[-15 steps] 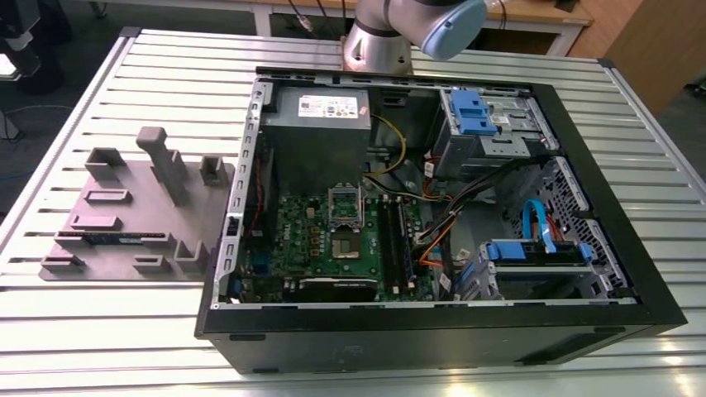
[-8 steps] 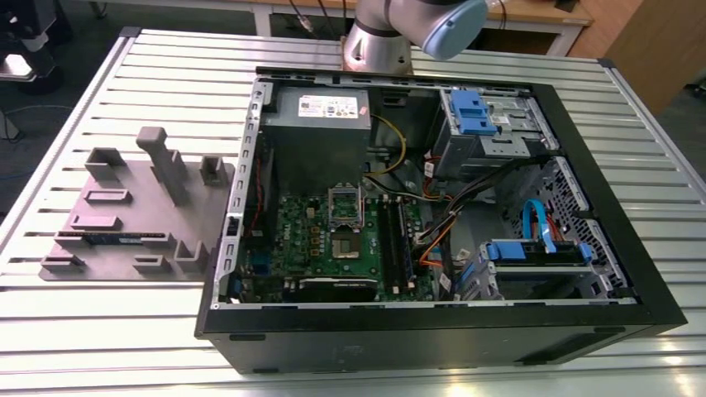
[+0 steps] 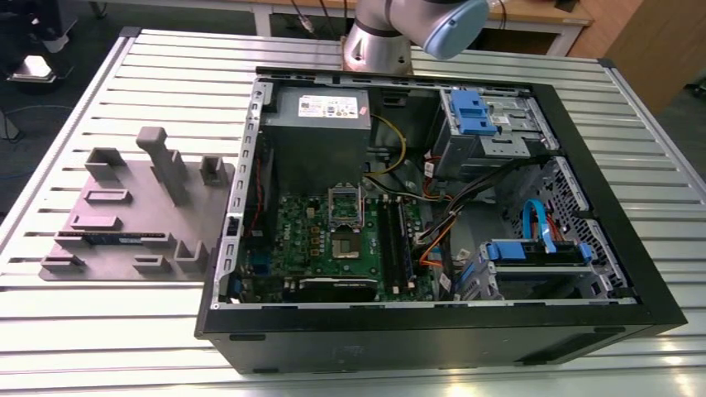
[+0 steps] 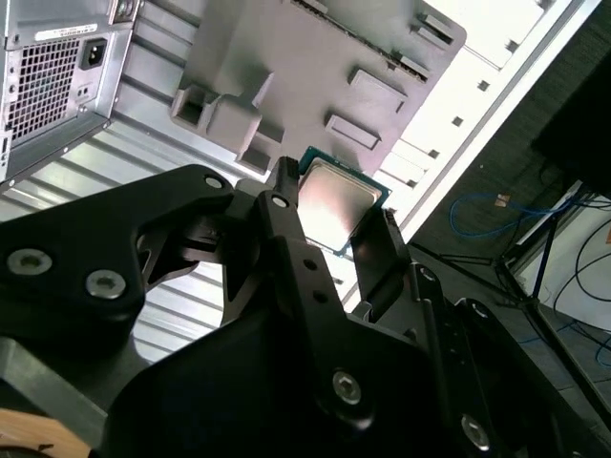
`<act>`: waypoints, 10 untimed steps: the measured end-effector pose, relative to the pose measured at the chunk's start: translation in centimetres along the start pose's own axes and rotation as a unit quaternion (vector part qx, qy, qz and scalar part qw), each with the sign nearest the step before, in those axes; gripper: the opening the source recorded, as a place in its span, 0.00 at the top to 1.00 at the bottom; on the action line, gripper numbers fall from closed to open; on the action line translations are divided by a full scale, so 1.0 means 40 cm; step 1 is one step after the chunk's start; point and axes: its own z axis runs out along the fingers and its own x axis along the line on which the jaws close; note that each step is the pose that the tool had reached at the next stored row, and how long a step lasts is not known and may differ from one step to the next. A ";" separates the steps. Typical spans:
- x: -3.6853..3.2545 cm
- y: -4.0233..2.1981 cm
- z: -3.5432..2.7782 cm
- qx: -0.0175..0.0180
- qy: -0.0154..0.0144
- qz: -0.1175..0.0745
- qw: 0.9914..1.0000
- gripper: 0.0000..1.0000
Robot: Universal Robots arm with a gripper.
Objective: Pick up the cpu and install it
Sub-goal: 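Pick up the cpu and move it towards the insertion slot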
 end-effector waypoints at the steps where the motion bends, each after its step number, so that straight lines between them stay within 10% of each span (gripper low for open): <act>1: -0.005 0.000 0.000 0.000 0.000 0.000 1.000 0.53; 10: -0.054 0.002 0.001 0.000 0.000 0.000 1.000 0.53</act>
